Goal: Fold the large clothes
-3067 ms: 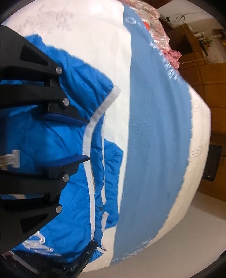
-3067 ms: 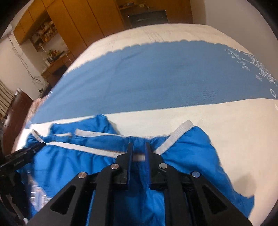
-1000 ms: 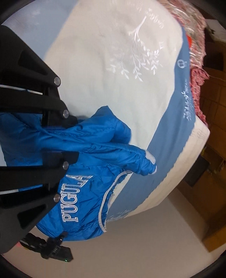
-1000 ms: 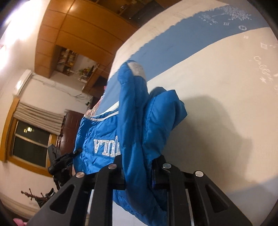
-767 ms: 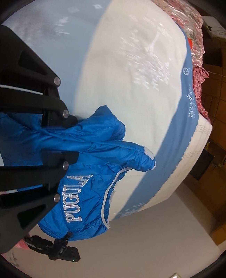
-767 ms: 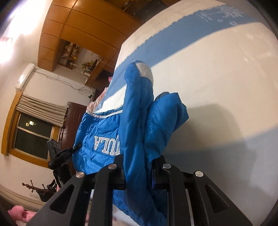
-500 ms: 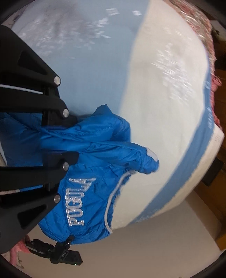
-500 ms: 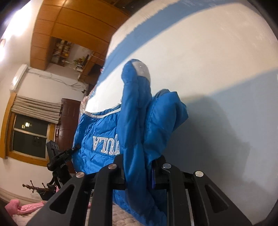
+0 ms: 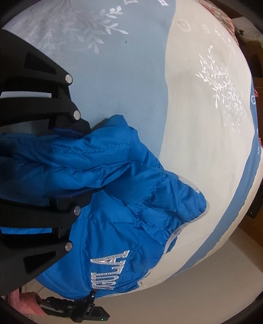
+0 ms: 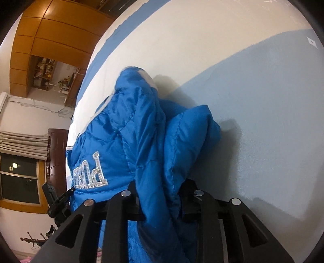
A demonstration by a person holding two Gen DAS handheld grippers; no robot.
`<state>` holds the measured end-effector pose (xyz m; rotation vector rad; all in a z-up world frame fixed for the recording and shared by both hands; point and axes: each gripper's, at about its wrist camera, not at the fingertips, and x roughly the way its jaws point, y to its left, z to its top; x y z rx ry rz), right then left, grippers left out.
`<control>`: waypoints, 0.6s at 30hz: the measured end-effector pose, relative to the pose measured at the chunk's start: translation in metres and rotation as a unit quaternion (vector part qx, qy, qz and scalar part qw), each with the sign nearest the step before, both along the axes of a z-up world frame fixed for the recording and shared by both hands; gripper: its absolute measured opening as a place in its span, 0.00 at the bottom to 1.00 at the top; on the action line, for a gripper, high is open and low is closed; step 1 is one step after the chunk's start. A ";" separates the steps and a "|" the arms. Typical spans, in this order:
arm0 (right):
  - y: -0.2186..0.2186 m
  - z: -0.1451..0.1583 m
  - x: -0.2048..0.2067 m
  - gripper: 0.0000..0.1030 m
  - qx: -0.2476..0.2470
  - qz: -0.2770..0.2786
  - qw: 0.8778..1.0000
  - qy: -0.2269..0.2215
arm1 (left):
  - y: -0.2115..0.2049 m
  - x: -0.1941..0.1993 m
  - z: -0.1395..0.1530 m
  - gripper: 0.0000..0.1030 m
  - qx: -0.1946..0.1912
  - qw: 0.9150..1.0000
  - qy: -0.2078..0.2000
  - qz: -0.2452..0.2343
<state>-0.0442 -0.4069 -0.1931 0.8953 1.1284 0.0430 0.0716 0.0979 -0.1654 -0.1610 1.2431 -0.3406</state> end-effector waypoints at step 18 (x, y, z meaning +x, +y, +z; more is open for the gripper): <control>0.053 0.099 -0.079 0.33 -0.219 0.000 0.975 -0.040 | 0.012 -0.030 0.077 0.43 0.055 0.996 -0.068 0.019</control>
